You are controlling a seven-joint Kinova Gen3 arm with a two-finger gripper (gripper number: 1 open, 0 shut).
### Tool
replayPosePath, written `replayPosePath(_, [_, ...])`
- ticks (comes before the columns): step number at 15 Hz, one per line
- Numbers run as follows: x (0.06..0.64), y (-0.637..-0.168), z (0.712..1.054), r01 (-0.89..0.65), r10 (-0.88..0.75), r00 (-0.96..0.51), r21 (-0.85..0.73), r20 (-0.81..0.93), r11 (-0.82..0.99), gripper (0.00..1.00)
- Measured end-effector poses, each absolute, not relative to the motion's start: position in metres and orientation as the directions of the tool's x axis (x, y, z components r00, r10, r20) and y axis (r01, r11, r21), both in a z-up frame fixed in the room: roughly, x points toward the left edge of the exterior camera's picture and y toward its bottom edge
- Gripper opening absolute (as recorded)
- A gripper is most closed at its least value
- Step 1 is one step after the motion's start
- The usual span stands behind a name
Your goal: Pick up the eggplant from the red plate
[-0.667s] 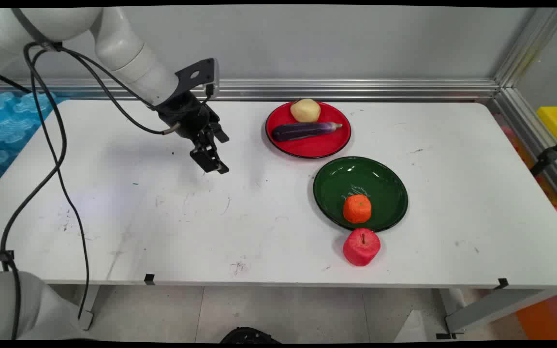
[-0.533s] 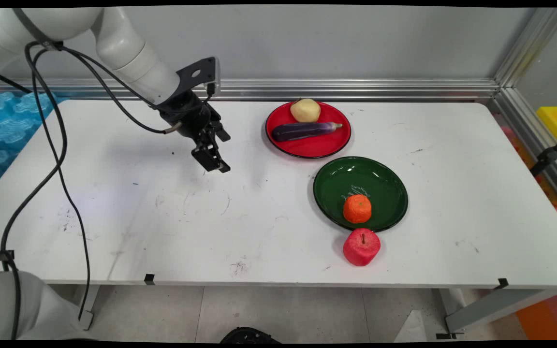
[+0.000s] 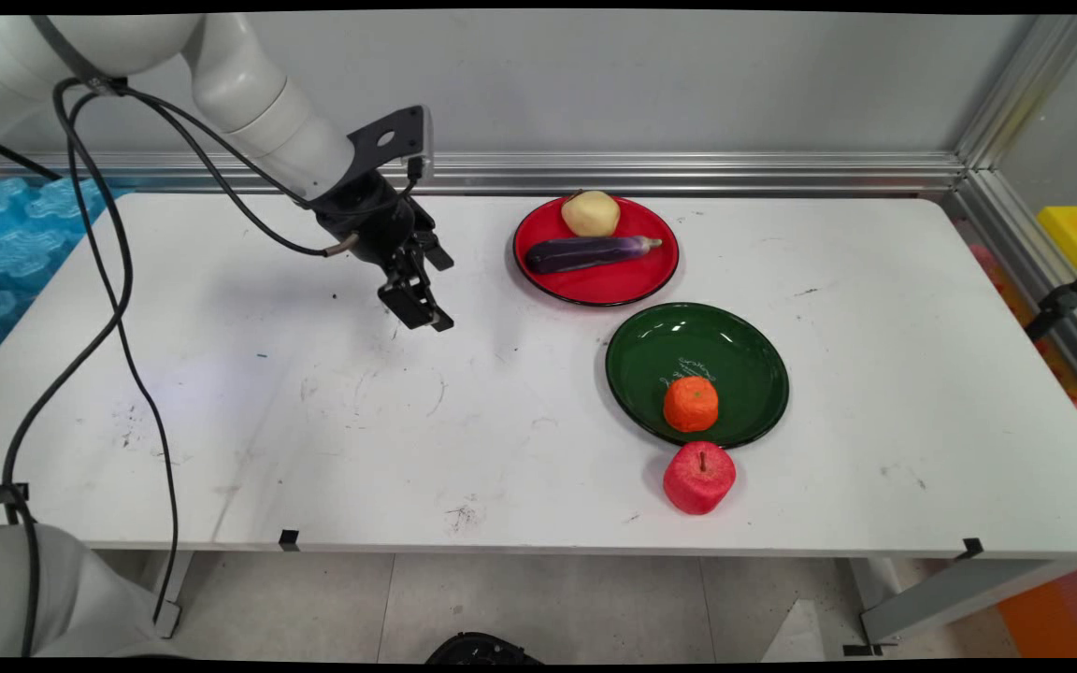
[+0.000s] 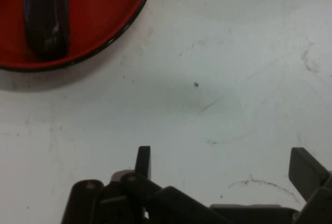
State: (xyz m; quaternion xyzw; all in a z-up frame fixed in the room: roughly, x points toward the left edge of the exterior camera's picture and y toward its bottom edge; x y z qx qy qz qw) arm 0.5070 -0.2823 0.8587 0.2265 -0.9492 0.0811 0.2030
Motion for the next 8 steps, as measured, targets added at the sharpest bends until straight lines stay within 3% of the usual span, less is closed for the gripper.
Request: replayPosePath(8, [0.5003, -0.2831, 0.8598, -0.461, -0.391, -0.811, -0.062, 0.435, 0.885, 1.00])
